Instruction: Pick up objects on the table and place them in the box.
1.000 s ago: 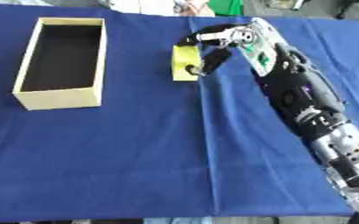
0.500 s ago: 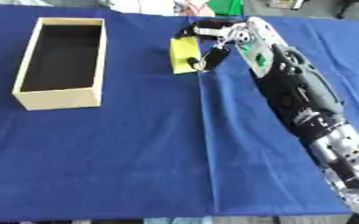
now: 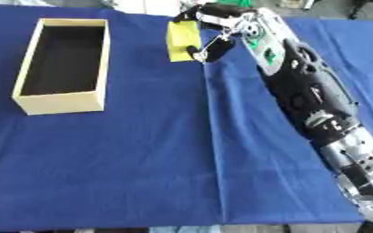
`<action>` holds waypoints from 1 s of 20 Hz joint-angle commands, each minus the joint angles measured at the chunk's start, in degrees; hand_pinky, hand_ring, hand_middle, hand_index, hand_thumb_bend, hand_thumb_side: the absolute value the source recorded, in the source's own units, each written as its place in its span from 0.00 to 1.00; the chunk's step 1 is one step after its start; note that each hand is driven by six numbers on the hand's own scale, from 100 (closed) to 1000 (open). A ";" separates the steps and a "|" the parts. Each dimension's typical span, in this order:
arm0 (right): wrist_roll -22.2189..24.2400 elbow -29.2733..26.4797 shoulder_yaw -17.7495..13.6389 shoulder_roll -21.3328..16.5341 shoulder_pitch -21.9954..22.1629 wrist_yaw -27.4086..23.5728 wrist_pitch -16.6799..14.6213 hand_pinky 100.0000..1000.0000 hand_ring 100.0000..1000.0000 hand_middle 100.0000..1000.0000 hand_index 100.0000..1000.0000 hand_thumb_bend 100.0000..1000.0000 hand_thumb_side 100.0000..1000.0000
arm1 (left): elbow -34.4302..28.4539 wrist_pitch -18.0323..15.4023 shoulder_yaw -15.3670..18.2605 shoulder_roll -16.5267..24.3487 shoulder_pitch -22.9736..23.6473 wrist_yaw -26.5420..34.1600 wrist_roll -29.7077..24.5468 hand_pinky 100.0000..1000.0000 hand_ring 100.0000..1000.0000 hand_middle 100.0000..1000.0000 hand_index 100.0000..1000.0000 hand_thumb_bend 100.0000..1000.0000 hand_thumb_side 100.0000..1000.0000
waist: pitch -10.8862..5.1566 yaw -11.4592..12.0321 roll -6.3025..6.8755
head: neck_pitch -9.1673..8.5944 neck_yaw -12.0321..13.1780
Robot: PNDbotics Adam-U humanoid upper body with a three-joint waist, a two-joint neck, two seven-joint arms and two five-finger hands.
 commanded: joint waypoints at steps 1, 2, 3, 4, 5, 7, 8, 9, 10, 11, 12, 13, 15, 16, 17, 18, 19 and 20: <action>-0.14 -2.60 -0.49 -1.31 -2.55 -1.07 -0.05 0.78 0.86 0.44 0.79 0.00 0.00 | -0.63 -0.06 -0.09 0.66 -0.69 0.21 -0.10 0.30 0.53 0.28 0.42 0.00 0.16 | -1.47 0.28 0.18 | -0.23 -0.51; -0.08 -2.83 -0.42 -0.85 -3.34 -1.00 -0.14 0.78 0.86 0.44 0.79 0.00 0.00 | -0.61 -0.08 -0.21 0.64 -0.69 0.22 -0.22 0.30 0.53 0.28 0.42 0.00 0.16 | -1.56 0.44 0.14 | -0.26 -0.61; 0.00 -2.90 -0.33 -0.35 -4.02 -0.87 -0.22 0.78 0.86 0.44 0.80 0.00 0.00 | -0.59 -0.09 -0.35 0.61 -0.70 0.22 -0.35 0.30 0.53 0.28 0.42 0.00 0.16 | -1.63 0.70 0.11 | -0.29 -0.75; 0.14 -2.75 -0.26 0.24 -4.71 -0.60 -0.26 0.78 0.86 0.44 0.80 0.00 0.00 | -0.55 -0.09 -0.52 0.55 -0.72 0.23 -0.53 0.30 0.53 0.28 0.42 0.00 0.16 | -1.69 0.97 0.07 | -0.32 -0.87; 0.29 -2.49 -0.19 0.92 -5.39 -0.30 -0.32 0.78 0.86 0.44 0.80 0.00 0.00 | -0.51 -0.09 -0.75 0.50 -0.71 0.24 -0.74 0.29 0.53 0.28 0.42 0.00 0.16 | -1.76 1.33 0.04 | -0.36 -1.01; 0.45 -1.72 -0.19 2.45 -6.68 0.38 -0.47 0.78 0.86 0.45 0.80 0.00 0.00 | -0.42 -0.13 -1.23 0.31 -0.72 0.27 -1.28 0.30 0.53 0.28 0.42 0.00 0.16 | -1.85 2.09 0.00 | -0.48 -1.38; 0.42 -1.29 -0.24 3.16 -7.20 0.70 -0.55 0.78 0.86 0.45 0.81 0.00 0.00 | -0.39 -0.15 -1.40 0.19 -0.75 0.28 -1.50 0.30 0.53 0.28 0.42 0.00 0.16 | -1.88 2.44 -0.02 | -0.53 -1.57; 0.38 -0.81 -0.24 4.03 -7.76 1.06 -0.66 0.78 0.86 0.45 0.81 0.00 0.00 | -0.38 -0.17 -1.54 0.04 -0.85 0.32 -1.67 0.30 0.53 0.28 0.42 0.00 0.16 | -1.91 2.89 -0.04 | -0.64 -1.84; 0.35 -0.27 -0.22 4.91 -8.28 1.51 -0.79 0.78 0.86 0.45 0.81 0.00 0.00 | -0.38 -0.19 -1.66 -0.10 -0.99 0.36 -1.82 0.30 0.53 0.28 0.42 0.00 0.16 | -1.94 3.33 -0.06 | -0.74 -2.08; 0.34 0.30 -0.19 5.80 -8.73 2.01 -0.91 0.78 0.86 0.45 0.81 0.00 0.00 | -0.40 -0.21 -1.80 -0.23 -1.15 0.42 -1.97 0.30 0.53 0.28 0.42 0.00 0.16 | -1.96 3.77 -0.06 | -0.83 -2.34; 0.25 0.87 -0.21 6.65 -9.09 2.50 -1.05 0.78 0.86 0.45 0.81 0.00 0.00 | -0.43 -0.24 -1.93 -0.35 -1.29 0.47 -2.12 0.30 0.53 0.28 0.42 0.00 0.16 | -1.97 4.16 -0.05 | -0.92 -2.58; 0.16 1.44 -0.24 7.54 -9.37 2.91 -1.16 0.78 0.86 0.45 0.82 0.00 0.00 | -0.46 -0.27 -2.06 -0.47 -1.42 0.53 -2.27 0.30 0.53 0.28 0.43 0.00 0.16 | -1.97 4.53 -0.03 | -1.02 -2.81; -0.02 2.63 -0.23 9.37 -9.75 3.67 -1.37 0.78 0.86 0.46 0.82 0.00 0.00 | -0.49 -0.30 -2.28 -0.69 -1.58 0.62 -2.55 0.30 0.53 0.28 0.43 0.00 0.16 | -1.94 5.11 0.05 | -1.17 -3.20; -0.04 3.19 -0.13 10.18 -9.88 4.19 -1.50 0.78 0.86 0.47 0.83 0.00 0.00 | -0.50 -0.31 -2.37 -0.78 -1.65 0.65 -2.67 0.30 0.53 0.28 0.43 0.00 0.16 | -1.92 5.33 0.07 | -1.21 -3.35; 0.02 3.81 0.00 11.05 -9.96 4.85 -1.63 0.78 0.86 0.47 0.83 0.00 0.00 | -0.52 -0.33 -2.45 -0.87 -1.72 0.69 -2.78 0.30 0.53 0.28 0.43 0.00 0.16 | -1.90 5.55 0.08 | -1.20 -3.47; 0.04 4.43 0.04 11.79 -10.04 5.55 -1.72 0.78 0.86 0.47 0.83 0.00 0.00 | -0.54 -0.35 -2.50 -0.94 -1.77 0.73 -2.85 0.30 0.53 0.28 0.43 0.00 0.16 | -1.89 5.69 0.09 | -1.18 -3.53; -0.06 5.05 0.03 12.67 -10.09 6.26 -1.76 0.78 0.86 0.48 0.83 0.00 0.00 | -0.56 -0.37 -2.58 -1.02 -1.84 0.76 -2.94 0.30 0.53 0.28 0.43 0.00 0.16 | -1.87 5.86 0.09 | -1.14 -3.63; -0.25 5.51 0.09 13.41 -10.15 6.98 -1.97 0.78 0.86 0.49 0.83 0.00 0.00 | -0.57 -0.38 -2.66 -1.11 -1.92 0.79 -3.03 0.30 0.53 0.28 0.43 0.00 0.16 | -1.85 6.02 0.08 | -1.13 -3.76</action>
